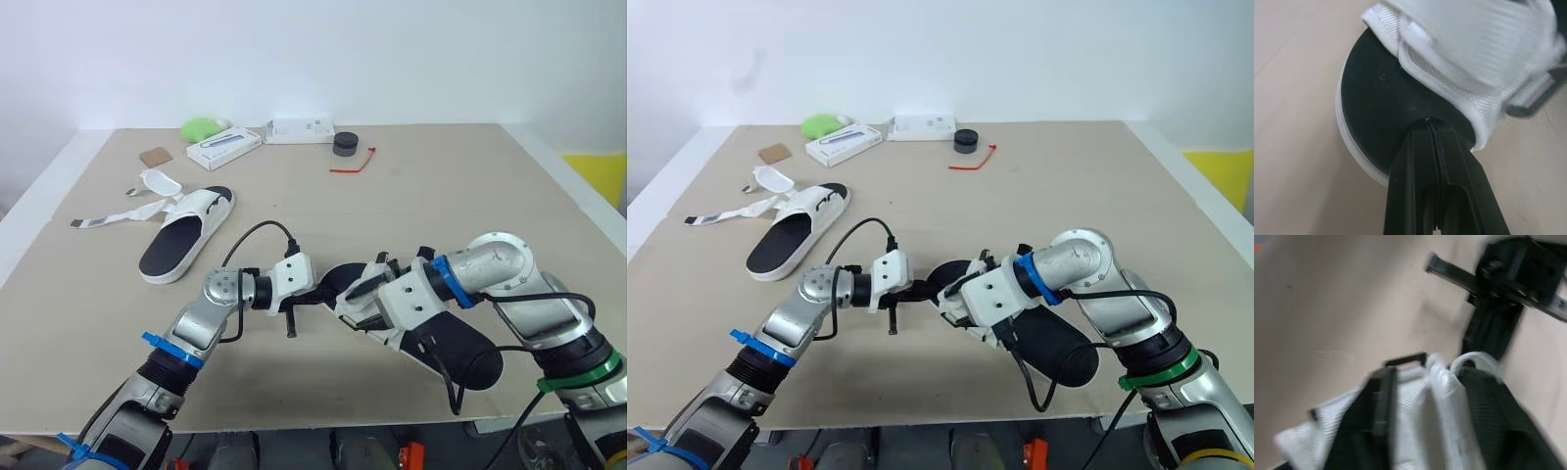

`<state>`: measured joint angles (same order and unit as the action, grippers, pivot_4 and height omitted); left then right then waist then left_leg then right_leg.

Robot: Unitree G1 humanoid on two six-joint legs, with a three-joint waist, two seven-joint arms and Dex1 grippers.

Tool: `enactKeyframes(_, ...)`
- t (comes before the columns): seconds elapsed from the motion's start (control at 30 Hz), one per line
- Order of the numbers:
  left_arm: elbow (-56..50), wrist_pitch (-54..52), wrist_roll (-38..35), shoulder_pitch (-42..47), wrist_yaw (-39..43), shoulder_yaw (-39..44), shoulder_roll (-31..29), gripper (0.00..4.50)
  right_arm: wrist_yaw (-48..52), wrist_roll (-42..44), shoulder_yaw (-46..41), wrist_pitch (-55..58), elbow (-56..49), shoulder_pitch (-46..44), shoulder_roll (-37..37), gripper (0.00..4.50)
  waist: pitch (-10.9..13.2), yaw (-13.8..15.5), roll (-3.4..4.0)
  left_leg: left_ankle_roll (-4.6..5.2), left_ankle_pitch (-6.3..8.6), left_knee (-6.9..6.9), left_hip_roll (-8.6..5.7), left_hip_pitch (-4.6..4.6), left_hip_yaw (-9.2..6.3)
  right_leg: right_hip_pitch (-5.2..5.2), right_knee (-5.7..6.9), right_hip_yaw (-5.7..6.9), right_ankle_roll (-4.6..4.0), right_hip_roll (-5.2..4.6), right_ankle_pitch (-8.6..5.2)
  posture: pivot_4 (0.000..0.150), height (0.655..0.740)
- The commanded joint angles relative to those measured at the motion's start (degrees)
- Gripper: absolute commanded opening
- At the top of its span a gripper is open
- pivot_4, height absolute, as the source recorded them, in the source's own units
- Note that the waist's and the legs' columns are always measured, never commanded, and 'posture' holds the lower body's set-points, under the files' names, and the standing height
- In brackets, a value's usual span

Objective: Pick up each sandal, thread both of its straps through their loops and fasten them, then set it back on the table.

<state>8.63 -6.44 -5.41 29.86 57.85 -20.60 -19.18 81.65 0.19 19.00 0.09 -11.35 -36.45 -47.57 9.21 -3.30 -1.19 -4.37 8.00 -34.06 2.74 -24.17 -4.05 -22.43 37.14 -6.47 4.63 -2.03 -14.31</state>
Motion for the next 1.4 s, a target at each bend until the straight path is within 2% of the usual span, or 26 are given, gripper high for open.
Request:
enactKeyframes(0.03,4.1,-2.5,2.8,-1.5,-0.4,-1.5,-1.5,0.0,1.7,-3.0,1.8,1.4,5.3,-1.7,-1.5,4.29,0.0,0.4,-0.05,-0.05,0.03,-0.01,-0.01,-0.01,0.01,0.02,-0.07,0.0,0.03,-0.03,-0.01,0.15,0.74)
enactKeyframes(0.07,4.1,-2.5,2.8,-1.5,-0.4,-1.5,-1.5,0.0,2.2,-2.6,1.5,1.7,6.3,-2.8,-1.7,4.4,-0.1,0.7,-0.1,-0.09,0.06,-0.01,-0.03,-0.01,0.02,0.02,-0.09,0.0,0.06,-0.06,-0.04,0.15,0.74)
enactKeyframes(0.27,4.9,-2.1,2.7,-1.1,-0.5,-1.6,-1.2,0.0,5.0,1.7,-2.3,7.0,12.9,-12.6,-1.6,4.4,0.0,0.7,-0.05,-0.25,0.21,0.08,-0.04,-0.1,0.02,-0.01,-0.08,0.0,0.06,-0.05,-0.24,0.15,0.74)
enactKeyframes(0.5,4.7,-2.2,2.5,-1.2,-0.6,-1.6,-0.9,0.0,3.2,0.2,-3.1,-0.5,18.4,-16.4,-1.5,4.4,0.0,0.6,-0.05,-0.24,0.2,0.04,-0.03,-0.09,0.01,0.0,-0.07,0.0,0.07,-0.03,-0.22,0.15,0.74)
enactKeyframes(0.63,2.1,-3.3,2.0,-1.4,-0.1,-1.7,-1.4,0.0,4.4,-0.4,-3.3,-1.2,21.2,-19.2,-3.0,4.4,0.0,0.6,-0.01,-0.23,0.19,0.03,-0.03,-0.07,0.02,-0.01,-0.06,0.0,0.05,-0.04,-0.2,0.15,0.74)
enactKeyframes(0.73,-1.3,-4.7,1.6,-1.3,0.8,-1.8,-2.1,0.0,8.4,0.8,-3.8,5.2,20.3,-20.2,-6.6,4.4,0.1,0.6,0.1,-0.23,0.19,0.04,-0.03,-0.13,0.02,-0.03,-0.06,0.0,0.07,-0.05,-0.22,0.15,0.74)
enactKeyframes(0.87,-3.9,-5.7,1.4,-0.5,1.7,-1.9,-3.2,0.0,10.9,13.8,-2.9,25.4,12.2,-18.5,-15.8,4.4,0.2,0.6,0.29,-0.28,0.29,0.14,-0.03,-0.26,0.01,-0.18,-0.05,-0.02,0.04,-0.05,-0.41,0.15,0.74)
enactKeyframes(0.93,-4.0,-5.1,1.7,0.2,2.5,-2.2,-4.0,0.0,10.9,25.1,-4.5,34.1,5.3,-13.7,-24.1,4.4,0.3,0.7,0.4,-0.13,0.4,0.17,-0.03,-0.31,0.0,-0.25,-0.04,-0.03,0.04,-0.04,-0.49,0.15,0.74)
enactKeyframes(1.0,-3.6,-4.5,1.9,0.8,3.2,-2.4,-4.5,0.0,10.9,31.3,-7.5,40.6,0.5,-9.3,-28.8,4.4,0.3,0.8,0.4,0.03,0.53,0.2,-0.05,-0.37,-0.02,-0.29,0.0,-0.02,0.22,-0.04,-0.54,0.15,0.74)
enactKeyframes(1.17,-2.2,-2.3,2.7,2.0,4.7,-3.3,-5.3,0.0,6.3,45.4,-19.7,54.8,-11.3,1.7,-31.3,4.4,0.3,0.5,0.53,0.27,0.76,0.08,-0.04,-0.33,0.05,-0.33,0.05,-0.04,0.23,-0.03,-0.64,0.15,0.74)
enactKeyframes(1.27,-1.8,-2.1,2.2,3.1,5.2,-3.4,-4.6,0.0,-0.5,57.4,-28.0,63.7,-23.8,12.4,-29.2,4.4,0.3,0.7,0.49,0.28,0.76,-0.04,-0.02,-0.37,0.01,-0.31,0.11,0.0,0.23,0.0,-0.63,0.15,0.74)
enactKeyframes(1.33,-1.0,-1.9,2.1,4.1,5.2,-3.4,-3.7,0.0,-6.2,56.1,-27.8,64.4,-31.9,23.0,-27.8,4.4,0.3,0.8,0.3,0.28,0.76,-0.14,-0.02,-0.39,0.01,-0.25,0.11,0.0,0.18,0.0,-0.66,0.15,0.74)
enactKeyframes(1.4,-0.4,-2.0,1.9,4.9,5.1,-3.3,-2.8,0.0,-11.4,51.9,-25.4,63.9,-35.3,30.6,-27.4,4.4,0.3,0.8,0.25,0.26,0.77,-0.26,-0.02,-0.45,0.0,-0.24,0.1,0.01,0.12,0.0,-0.69,0.15,0.74)
